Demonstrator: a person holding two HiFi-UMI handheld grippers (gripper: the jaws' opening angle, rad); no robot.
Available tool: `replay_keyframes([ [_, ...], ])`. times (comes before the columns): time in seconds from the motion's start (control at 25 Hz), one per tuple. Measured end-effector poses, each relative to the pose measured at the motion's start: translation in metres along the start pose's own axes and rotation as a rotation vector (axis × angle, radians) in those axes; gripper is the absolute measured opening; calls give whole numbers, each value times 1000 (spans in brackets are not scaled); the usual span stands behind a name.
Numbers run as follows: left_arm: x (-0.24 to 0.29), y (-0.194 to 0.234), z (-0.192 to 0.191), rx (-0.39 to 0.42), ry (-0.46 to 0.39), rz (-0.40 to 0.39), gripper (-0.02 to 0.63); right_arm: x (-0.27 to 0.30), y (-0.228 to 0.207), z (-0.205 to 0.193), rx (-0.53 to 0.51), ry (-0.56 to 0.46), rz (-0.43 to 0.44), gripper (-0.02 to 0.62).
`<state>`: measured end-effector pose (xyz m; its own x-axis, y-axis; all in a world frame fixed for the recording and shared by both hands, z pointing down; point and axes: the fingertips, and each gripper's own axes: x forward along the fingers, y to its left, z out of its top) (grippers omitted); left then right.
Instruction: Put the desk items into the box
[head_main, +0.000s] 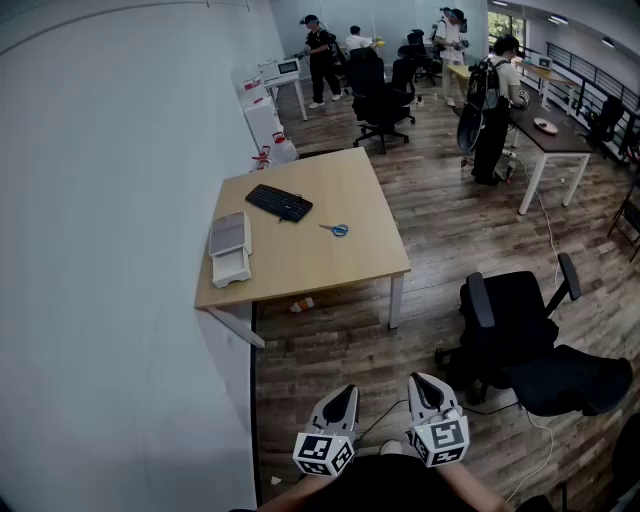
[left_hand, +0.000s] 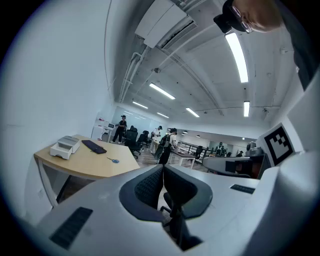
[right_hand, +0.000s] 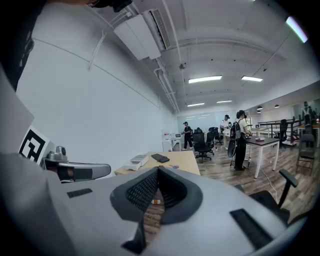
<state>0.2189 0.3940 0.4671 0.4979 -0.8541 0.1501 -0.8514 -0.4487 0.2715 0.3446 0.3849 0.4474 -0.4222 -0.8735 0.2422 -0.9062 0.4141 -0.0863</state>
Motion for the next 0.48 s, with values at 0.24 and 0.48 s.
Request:
replay_keyframes([
  [0.24,-7,6,0,-7,-27,67,15,-8,5,-10,-22,0,31,60],
  [0.48,-6,-6,-6,10,-22,77,15,-9,-9,-10,-15,-22,57,60],
])
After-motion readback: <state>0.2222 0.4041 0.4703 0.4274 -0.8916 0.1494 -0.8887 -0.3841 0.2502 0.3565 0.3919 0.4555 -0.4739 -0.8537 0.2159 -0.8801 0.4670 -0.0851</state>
